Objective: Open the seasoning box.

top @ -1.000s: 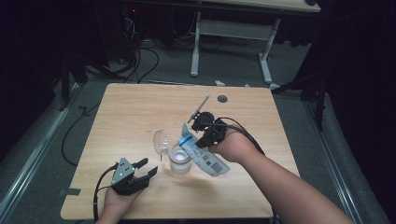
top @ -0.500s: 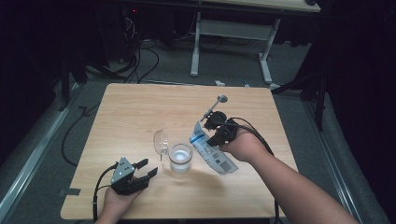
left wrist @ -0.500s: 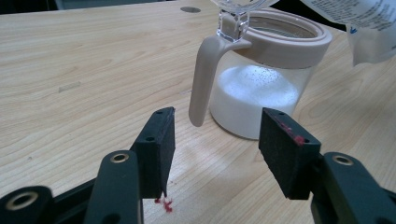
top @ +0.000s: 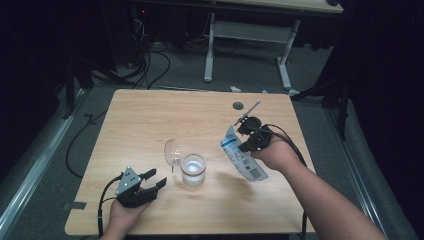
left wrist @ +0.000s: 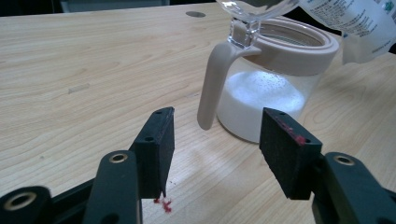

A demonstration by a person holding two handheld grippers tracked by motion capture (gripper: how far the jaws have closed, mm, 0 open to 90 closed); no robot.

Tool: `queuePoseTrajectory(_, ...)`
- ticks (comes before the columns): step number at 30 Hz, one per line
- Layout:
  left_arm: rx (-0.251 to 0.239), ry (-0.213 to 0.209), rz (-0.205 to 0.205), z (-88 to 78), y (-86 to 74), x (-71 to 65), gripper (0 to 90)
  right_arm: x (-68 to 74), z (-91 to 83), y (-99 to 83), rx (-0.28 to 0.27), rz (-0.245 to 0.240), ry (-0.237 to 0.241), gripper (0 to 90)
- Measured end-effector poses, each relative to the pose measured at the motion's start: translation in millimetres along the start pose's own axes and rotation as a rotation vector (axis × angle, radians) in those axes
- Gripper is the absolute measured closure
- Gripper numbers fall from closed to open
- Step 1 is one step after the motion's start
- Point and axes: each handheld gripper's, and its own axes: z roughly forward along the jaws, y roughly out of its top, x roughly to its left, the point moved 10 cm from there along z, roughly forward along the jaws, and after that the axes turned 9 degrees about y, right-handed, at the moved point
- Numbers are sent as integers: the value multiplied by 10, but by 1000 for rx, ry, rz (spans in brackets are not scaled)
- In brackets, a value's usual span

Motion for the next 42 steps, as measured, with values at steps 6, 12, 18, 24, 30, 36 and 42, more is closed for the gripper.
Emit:
queuePoseTrajectory(6, 1, 8, -25, -15, 5, 62, 453, -168, -17, -83, -15, 47, -19, 898)
queuePoseTrajectory(12, -7, 11, -38, -32, 23, 88, 452, -342, -85, -104, -49, 82, -50, 898)
queuePoseTrajectory(18, -4, 3, -43, -85, 45, 169, 481, -484, -150, -144, -89, 116, -87, 898)
queuePoseTrajectory(24, 14, 28, -74, -102, 40, 335, 453, -532, -169, -189, -132, 125, -107, 898)
queuePoseTrajectory(30, 24, 35, -68, -83, 17, 347, 436, -583, -196, -245, -188, 142, -132, 898)
queuePoseTrajectory(36, 18, 59, -58, -86, 16, 394, 415, -618, -222, -301, -252, 153, -150, 898)
queuePoseTrajectory(42, 25, 74, -64, -89, 3, 435, 415, -667, -209, -394, -306, 169, -163, 898)
